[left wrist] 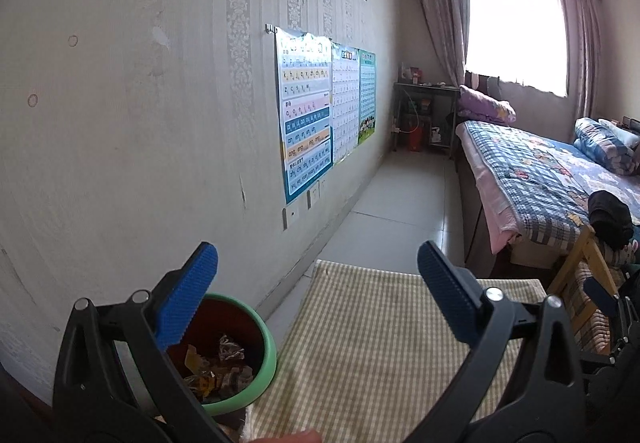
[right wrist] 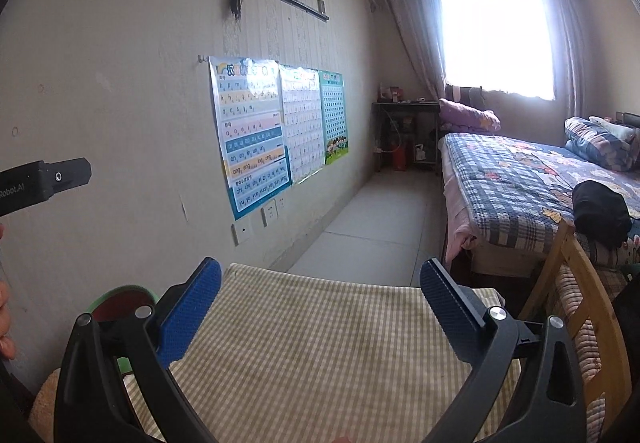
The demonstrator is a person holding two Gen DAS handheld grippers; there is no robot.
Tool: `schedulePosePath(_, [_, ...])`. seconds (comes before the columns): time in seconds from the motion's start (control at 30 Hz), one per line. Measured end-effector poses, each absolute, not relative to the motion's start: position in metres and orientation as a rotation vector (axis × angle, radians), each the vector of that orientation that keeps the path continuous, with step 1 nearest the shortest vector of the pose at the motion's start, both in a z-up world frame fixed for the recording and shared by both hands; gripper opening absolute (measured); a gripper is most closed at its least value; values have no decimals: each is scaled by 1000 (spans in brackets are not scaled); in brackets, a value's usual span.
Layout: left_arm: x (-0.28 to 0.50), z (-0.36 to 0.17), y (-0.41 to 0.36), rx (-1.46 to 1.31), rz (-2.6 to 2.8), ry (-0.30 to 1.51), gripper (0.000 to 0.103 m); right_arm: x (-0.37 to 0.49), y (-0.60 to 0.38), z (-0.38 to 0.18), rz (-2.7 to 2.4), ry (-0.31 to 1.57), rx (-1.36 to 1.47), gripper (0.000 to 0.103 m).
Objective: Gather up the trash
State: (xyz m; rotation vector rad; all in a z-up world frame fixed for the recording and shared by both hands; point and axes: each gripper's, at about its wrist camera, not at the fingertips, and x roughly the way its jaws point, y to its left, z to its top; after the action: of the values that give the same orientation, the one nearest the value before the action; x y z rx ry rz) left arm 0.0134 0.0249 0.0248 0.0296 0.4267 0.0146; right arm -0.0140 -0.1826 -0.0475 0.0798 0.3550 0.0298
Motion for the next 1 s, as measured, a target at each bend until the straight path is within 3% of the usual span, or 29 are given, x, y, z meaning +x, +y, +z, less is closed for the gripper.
schedulePosePath(1.0, [19, 14, 23, 44, 1, 468, 98, -11, -182, -58, 28, 411, 98, 96])
